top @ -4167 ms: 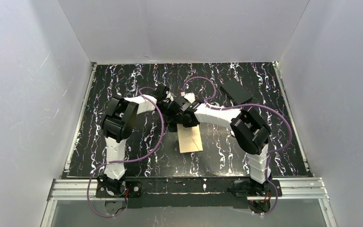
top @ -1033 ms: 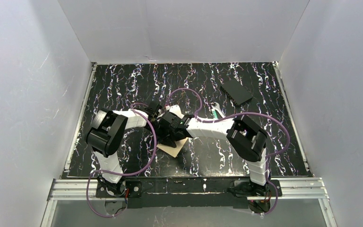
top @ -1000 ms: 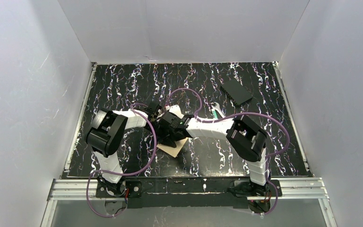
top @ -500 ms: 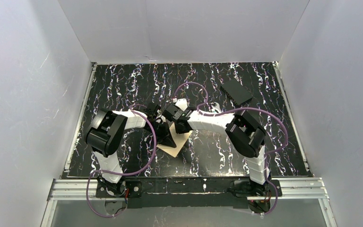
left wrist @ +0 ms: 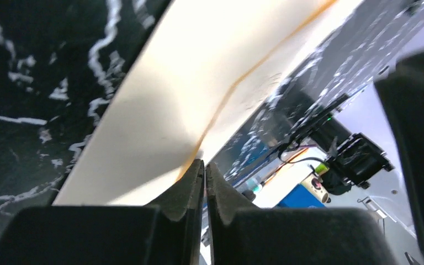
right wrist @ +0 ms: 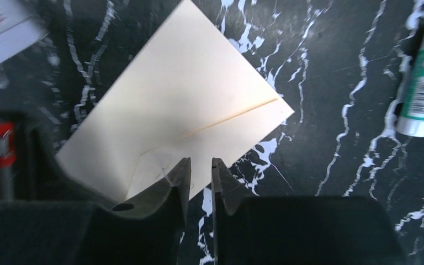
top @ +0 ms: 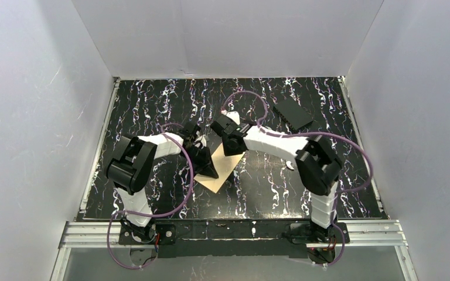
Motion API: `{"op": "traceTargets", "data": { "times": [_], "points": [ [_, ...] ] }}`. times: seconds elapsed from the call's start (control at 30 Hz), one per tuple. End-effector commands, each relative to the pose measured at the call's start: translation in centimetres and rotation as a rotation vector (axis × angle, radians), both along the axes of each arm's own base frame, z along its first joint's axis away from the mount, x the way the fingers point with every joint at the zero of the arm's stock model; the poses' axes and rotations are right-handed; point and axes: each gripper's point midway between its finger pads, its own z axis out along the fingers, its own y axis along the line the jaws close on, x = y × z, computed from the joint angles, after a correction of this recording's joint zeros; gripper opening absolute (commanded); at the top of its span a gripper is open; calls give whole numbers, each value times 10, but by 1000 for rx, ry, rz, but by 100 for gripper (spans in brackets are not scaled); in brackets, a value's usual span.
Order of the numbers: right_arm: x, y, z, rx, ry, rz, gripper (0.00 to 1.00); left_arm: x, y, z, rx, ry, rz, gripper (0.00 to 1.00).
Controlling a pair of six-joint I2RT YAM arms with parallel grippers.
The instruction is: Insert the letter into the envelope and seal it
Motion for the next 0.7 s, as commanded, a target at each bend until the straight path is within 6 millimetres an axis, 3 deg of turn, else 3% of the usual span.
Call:
{"op": "traceTargets", "data": {
  "times": [0.0, 0.17, 0.33, 0.43, 0.53, 0.67],
  "points": [
    [13, -13, 66, 116, -86, -18, 31, 37, -12, 49, -45, -159, -25, 10],
    [24, -75, 66, 48, -85, -164, 51, 65, -19, 108, -84, -300, -28, 32],
    [25, -117, 54, 25, -70, -237, 84, 96, 17, 141, 85, -510, 46, 53],
    [25, -119, 39, 45, -39, -198, 87, 117, 54, 156, 198, -618, 135, 76],
    [25, -123, 21, 10, 12, -195, 81, 132, 86, 173, 251, -683, 200, 97],
    [38, -132, 8, -39, 11, -215, 74, 142, 116, 184, 325, -740, 245, 98]
  ]
}}
